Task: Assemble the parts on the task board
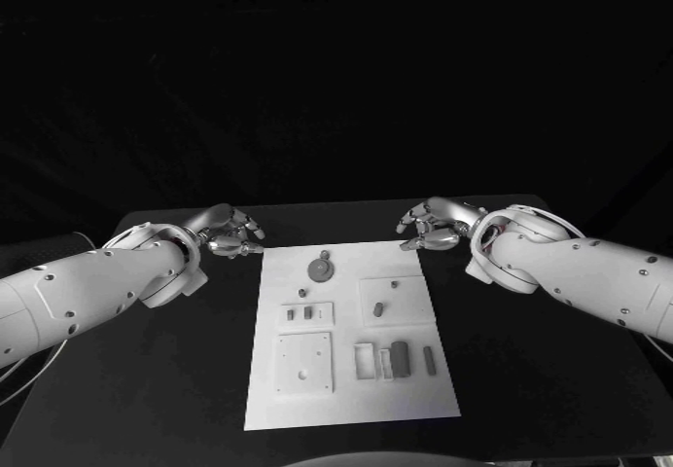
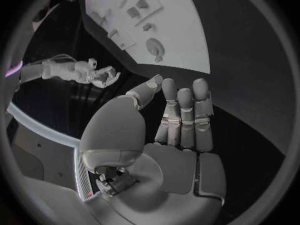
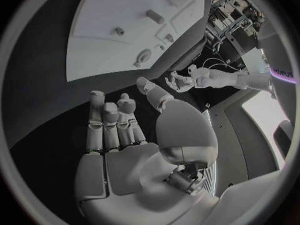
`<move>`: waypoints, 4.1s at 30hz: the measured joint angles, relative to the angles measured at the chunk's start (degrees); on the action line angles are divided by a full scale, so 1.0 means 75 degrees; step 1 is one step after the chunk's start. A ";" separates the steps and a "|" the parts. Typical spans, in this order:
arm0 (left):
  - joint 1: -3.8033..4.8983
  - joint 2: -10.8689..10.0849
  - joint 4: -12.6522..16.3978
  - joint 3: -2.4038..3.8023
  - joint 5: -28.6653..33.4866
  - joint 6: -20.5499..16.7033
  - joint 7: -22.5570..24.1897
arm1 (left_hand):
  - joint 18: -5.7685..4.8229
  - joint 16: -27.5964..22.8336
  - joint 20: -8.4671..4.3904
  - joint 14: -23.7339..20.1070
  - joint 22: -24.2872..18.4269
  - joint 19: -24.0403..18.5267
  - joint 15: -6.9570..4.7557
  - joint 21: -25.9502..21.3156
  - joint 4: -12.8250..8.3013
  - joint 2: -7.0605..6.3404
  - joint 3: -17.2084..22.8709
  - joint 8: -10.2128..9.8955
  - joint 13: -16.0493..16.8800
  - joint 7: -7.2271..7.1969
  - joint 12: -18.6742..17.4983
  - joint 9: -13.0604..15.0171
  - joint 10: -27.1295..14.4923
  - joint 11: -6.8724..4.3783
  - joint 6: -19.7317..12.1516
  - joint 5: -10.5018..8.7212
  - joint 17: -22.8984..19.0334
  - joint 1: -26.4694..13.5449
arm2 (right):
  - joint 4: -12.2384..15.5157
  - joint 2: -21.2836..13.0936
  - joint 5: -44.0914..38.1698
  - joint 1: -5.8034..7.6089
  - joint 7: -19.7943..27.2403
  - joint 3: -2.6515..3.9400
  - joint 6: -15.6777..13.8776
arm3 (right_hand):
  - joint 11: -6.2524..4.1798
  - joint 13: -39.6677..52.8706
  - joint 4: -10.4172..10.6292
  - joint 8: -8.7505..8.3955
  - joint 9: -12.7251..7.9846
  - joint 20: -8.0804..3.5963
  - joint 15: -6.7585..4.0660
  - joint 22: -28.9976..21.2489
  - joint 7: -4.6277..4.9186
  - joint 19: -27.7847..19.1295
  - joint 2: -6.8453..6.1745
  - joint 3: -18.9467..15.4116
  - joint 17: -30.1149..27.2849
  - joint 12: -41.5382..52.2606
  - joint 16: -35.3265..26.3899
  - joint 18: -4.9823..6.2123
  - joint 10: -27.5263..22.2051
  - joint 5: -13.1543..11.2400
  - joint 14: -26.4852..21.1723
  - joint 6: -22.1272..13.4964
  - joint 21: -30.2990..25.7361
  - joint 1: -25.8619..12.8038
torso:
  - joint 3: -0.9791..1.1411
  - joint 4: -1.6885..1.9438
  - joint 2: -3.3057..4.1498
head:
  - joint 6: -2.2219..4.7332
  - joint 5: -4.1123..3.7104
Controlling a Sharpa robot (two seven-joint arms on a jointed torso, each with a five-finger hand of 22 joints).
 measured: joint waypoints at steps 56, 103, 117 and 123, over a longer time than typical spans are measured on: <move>0.0002 -0.0247 0.0607 -0.0011 0.2571 -0.0125 0.0589 | 0.0150 -0.2914 0.0841 -0.0425 -0.1550 -0.0734 0.0926 -0.2125 -0.0357 0.0026 -0.0355 0.0280 -0.1670 0.0300 -0.2882 -0.0019 -0.0612 0.0752 -0.0167 0.0001 -0.0970 -0.0174 | 0.0231 0.0502 -0.3672 -0.0670 -0.0901 -0.0489 -0.0620 | 0.0386 -0.4522 -0.0114 0.0352 0.0150 -0.0245 0.0399 -0.0323 0.0060 0.0600 -0.0268 0.0156 -0.0883 -0.8278 -0.0999 -0.0312 0.0299 -0.0051 0.1051 0.0360 -0.0311 0.0497 | -0.0015 0.0001 0.0017 | -0.0069 0.0104; 0.0002 -0.0241 0.0629 -0.0011 0.2653 -0.0121 0.0582 | 0.0094 -0.2944 0.0867 -0.0426 -0.1554 -0.0707 0.0924 -0.2153 -0.0339 0.0026 -0.0373 0.0279 -0.1691 0.0281 -0.2959 -0.0040 -0.0585 0.0777 -0.0186 0.0001 -0.0923 -0.0174 | -0.0242 0.0847 -0.3708 -0.0684 -0.0900 -0.0608 -0.0519 | 0.0296 -0.4496 -0.0136 0.0533 0.0182 -0.0218 0.0288 -0.0268 -0.0156 0.0708 0.0224 0.0179 -0.0896 -0.8373 -0.0977 -0.0347 0.0932 0.0063 0.1193 0.0877 -0.0309 0.0560 | -0.0007 -0.0007 0.0014 | -0.0187 0.0178; 0.0002 -0.0258 0.0631 -0.0011 0.2656 -0.0119 0.0574 | 0.0090 -0.2944 0.0867 -0.0426 -0.1553 -0.0707 0.0924 -0.2153 -0.0339 0.0026 -0.0373 0.0279 -0.1698 0.0308 -0.2959 -0.0048 -0.0585 0.0777 -0.0213 0.0001 -0.0916 -0.0174 | -0.0242 0.0857 -0.3818 -0.0670 -0.0917 -0.0632 -0.0501 | 0.0246 -0.4474 -0.0158 0.0572 0.0199 -0.0261 0.0230 -0.0251 -0.0176 0.0719 0.0279 0.0243 -0.0902 -0.8412 -0.0978 -0.0345 0.1038 0.0098 0.1190 0.0963 -0.0309 0.0707 | -0.0010 -0.0008 0.0014 | -0.0237 0.0177; 0.0002 -0.0266 0.0634 -0.0011 0.2657 -0.0117 0.0567 | 0.0088 -0.2944 0.0867 -0.0426 -0.1553 -0.0707 0.0924 -0.2153 -0.0339 0.0026 -0.0373 0.0279 -0.1698 0.0308 -0.2985 -0.0048 -0.0585 0.0777 -0.0213 0.0001 -0.0908 -0.0174 | -0.0231 0.0862 -0.3899 -0.0654 -0.0951 -0.0655 -0.0466 | 0.0232 -0.4436 -0.0157 0.0572 0.0207 -0.0274 0.0230 -0.0242 -0.0178 0.0706 0.0209 0.0243 -0.0902 -0.8412 -0.0978 -0.0345 0.1132 0.0097 0.1191 0.0965 -0.0309 0.0776 | -0.0010 -0.0010 0.0013 | -0.0265 0.0174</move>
